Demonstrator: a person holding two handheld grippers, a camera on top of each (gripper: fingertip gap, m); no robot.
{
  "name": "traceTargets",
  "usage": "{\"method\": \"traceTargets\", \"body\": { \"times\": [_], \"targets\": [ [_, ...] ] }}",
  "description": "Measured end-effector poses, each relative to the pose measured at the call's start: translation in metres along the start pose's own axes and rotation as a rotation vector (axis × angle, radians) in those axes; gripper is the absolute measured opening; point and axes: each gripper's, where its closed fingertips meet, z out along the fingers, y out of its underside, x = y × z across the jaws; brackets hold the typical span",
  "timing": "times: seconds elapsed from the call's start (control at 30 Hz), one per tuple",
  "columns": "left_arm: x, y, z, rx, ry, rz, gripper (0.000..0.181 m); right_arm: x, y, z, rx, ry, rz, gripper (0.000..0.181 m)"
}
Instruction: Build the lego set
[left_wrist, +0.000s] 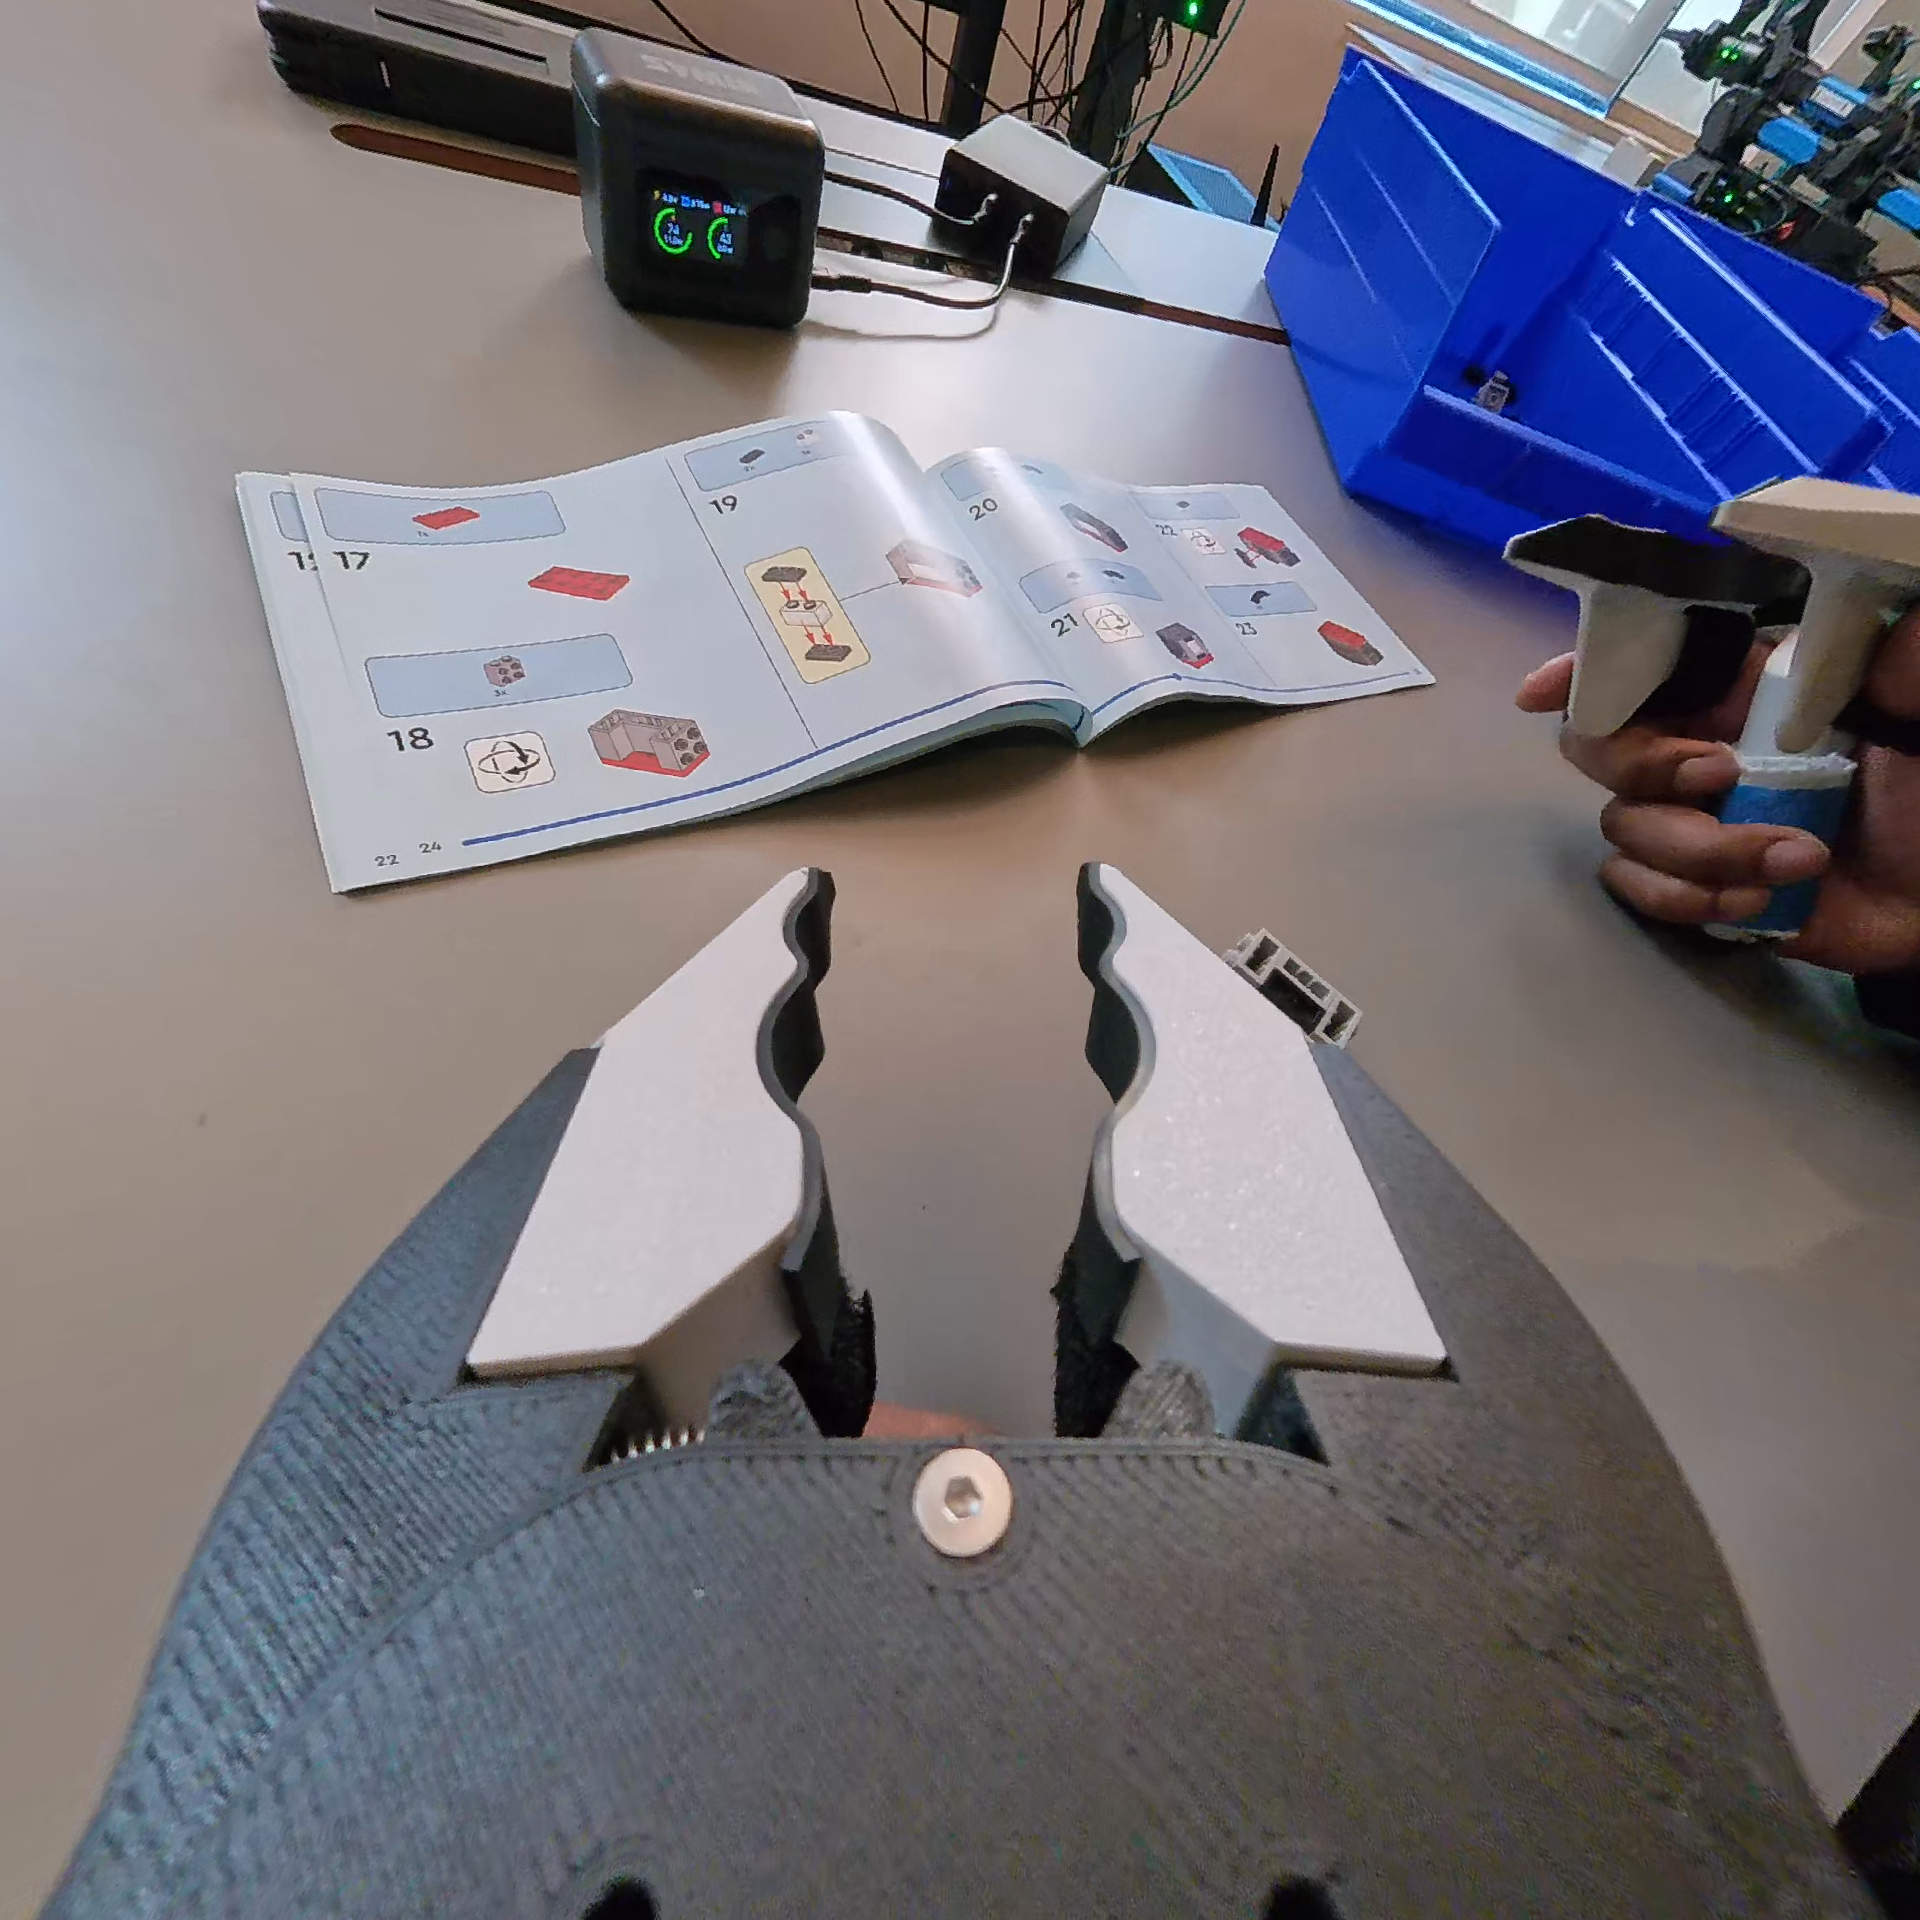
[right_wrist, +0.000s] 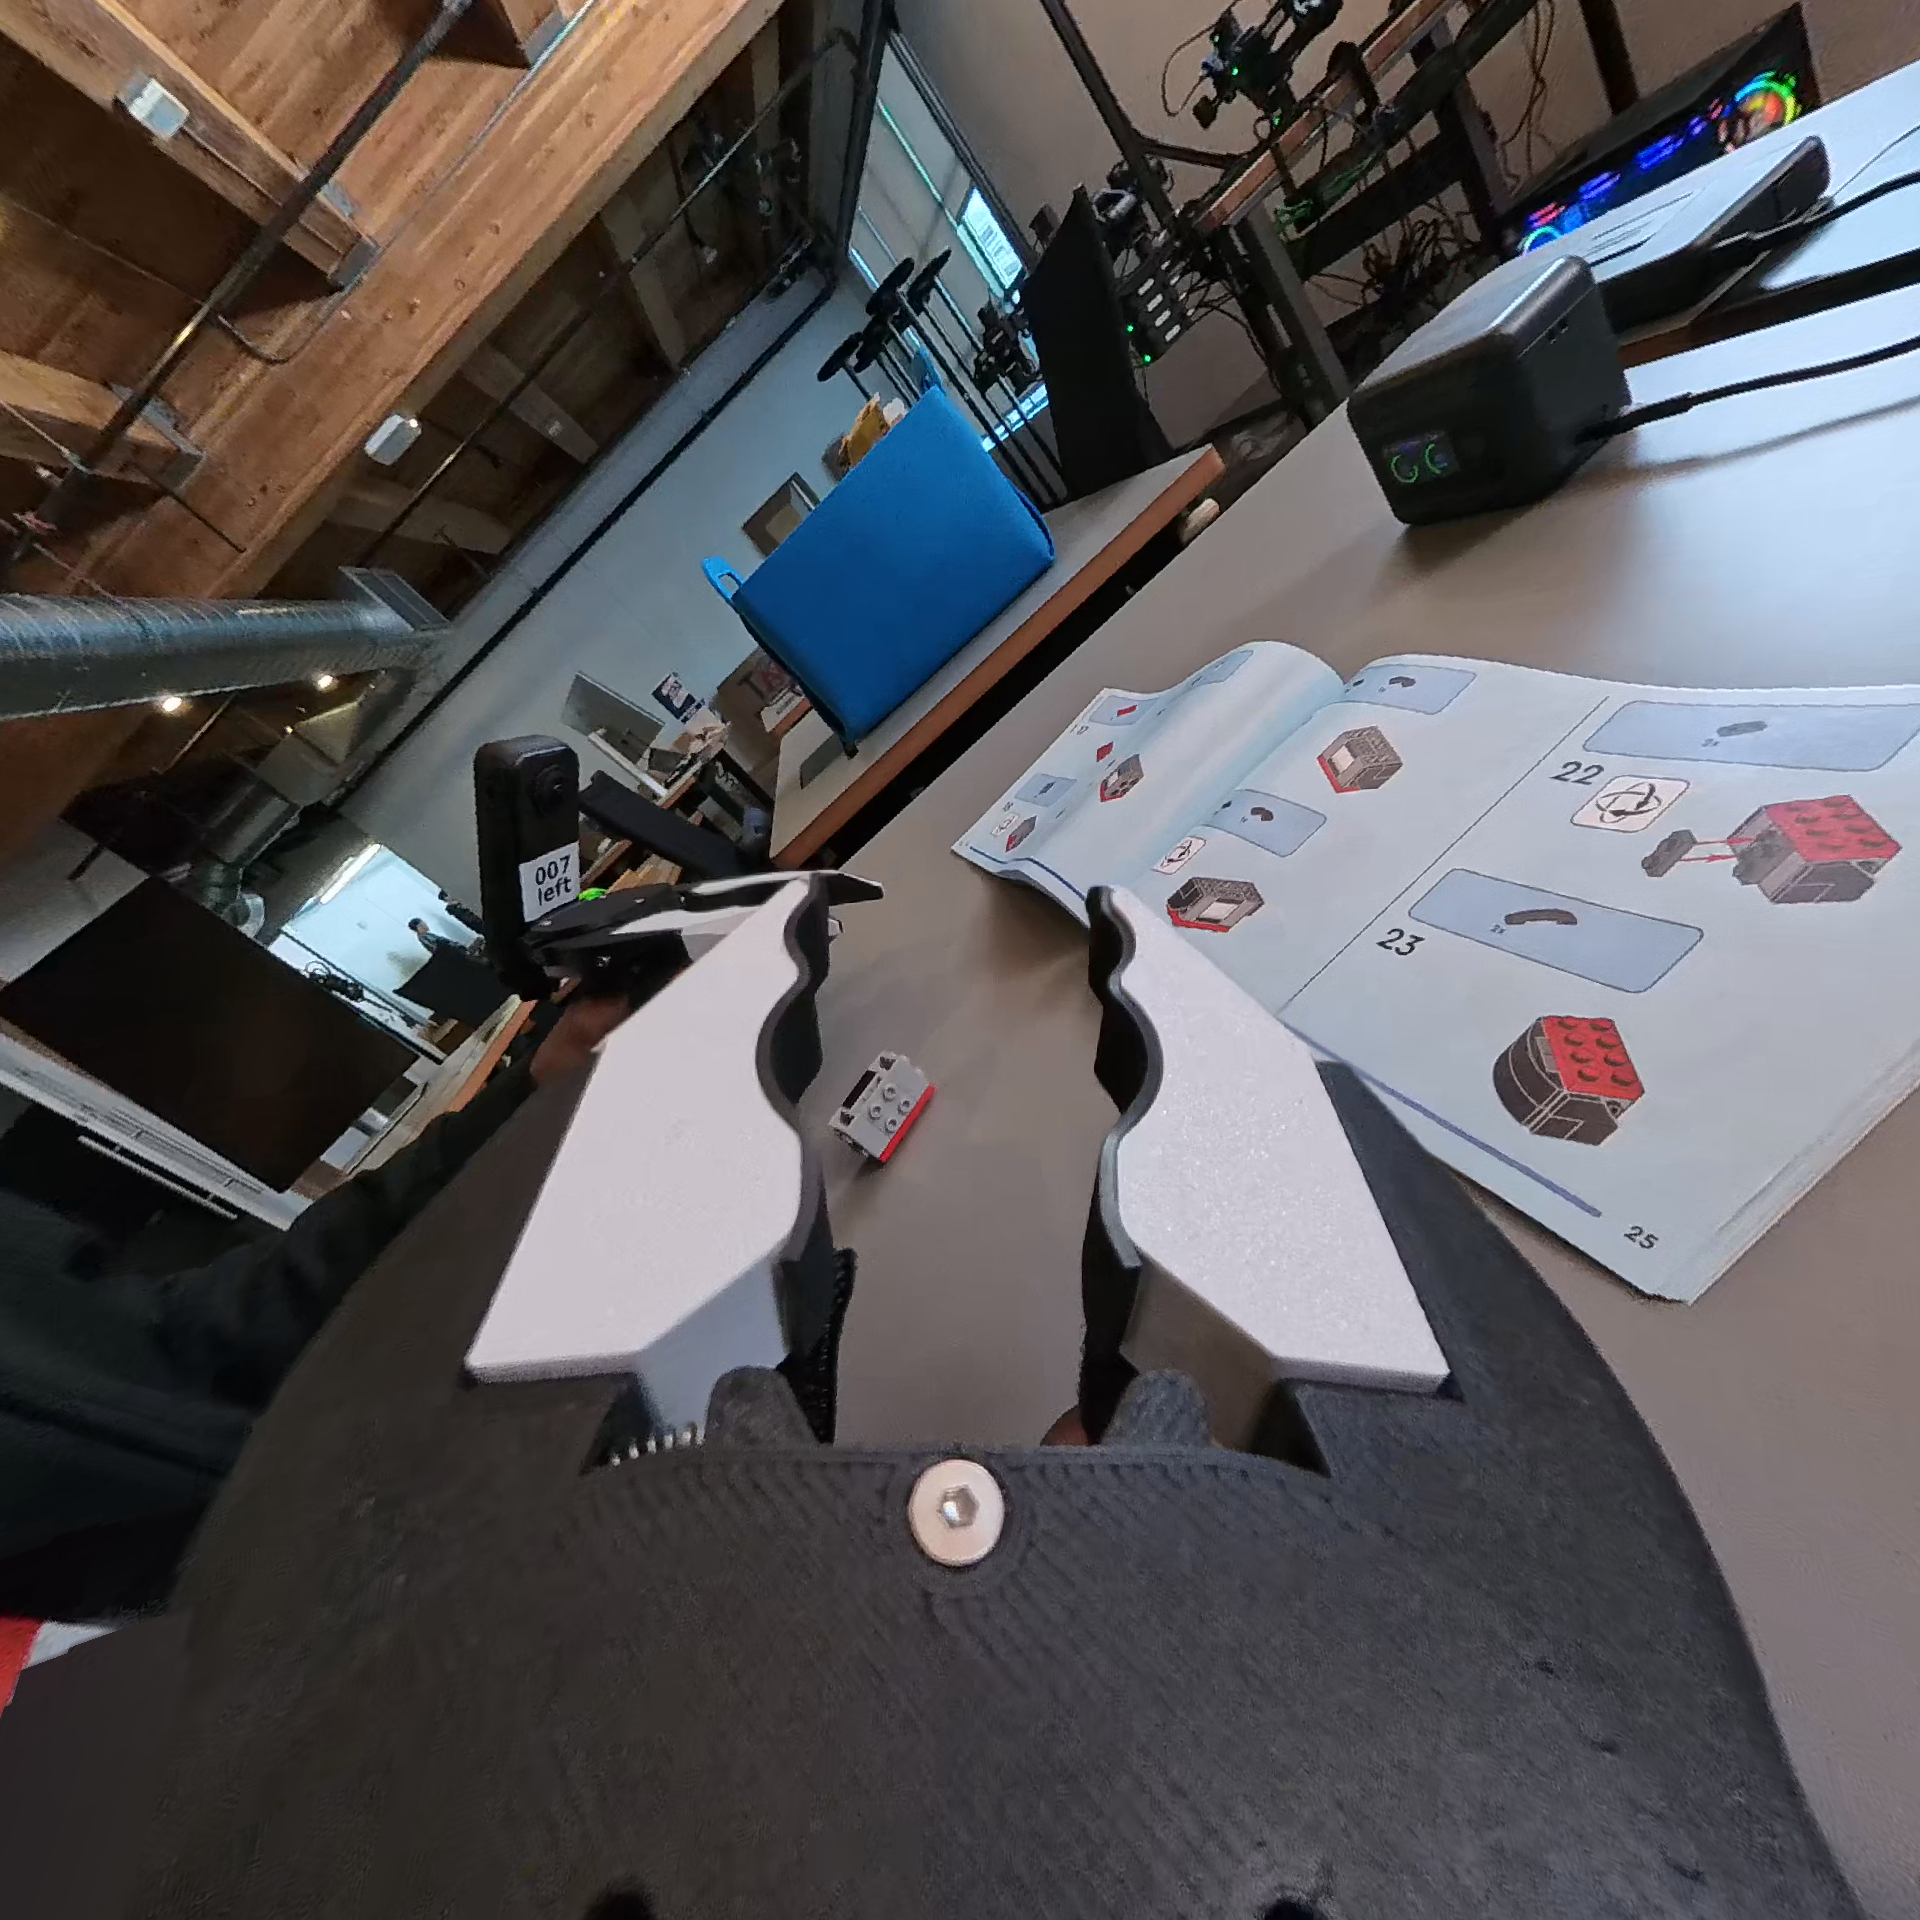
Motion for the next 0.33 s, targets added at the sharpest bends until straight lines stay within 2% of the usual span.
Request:
{"method": "traceTargets", "body": {
  "times": [0.33],
  "targets": [
    [-0.002, 0.004, 0.003, -0.03, -0.059, 0.049, 0.049, -0.023, 0.002, 0.003, 0.015, -0.105, -0.072, 0.05]
  ]
}}
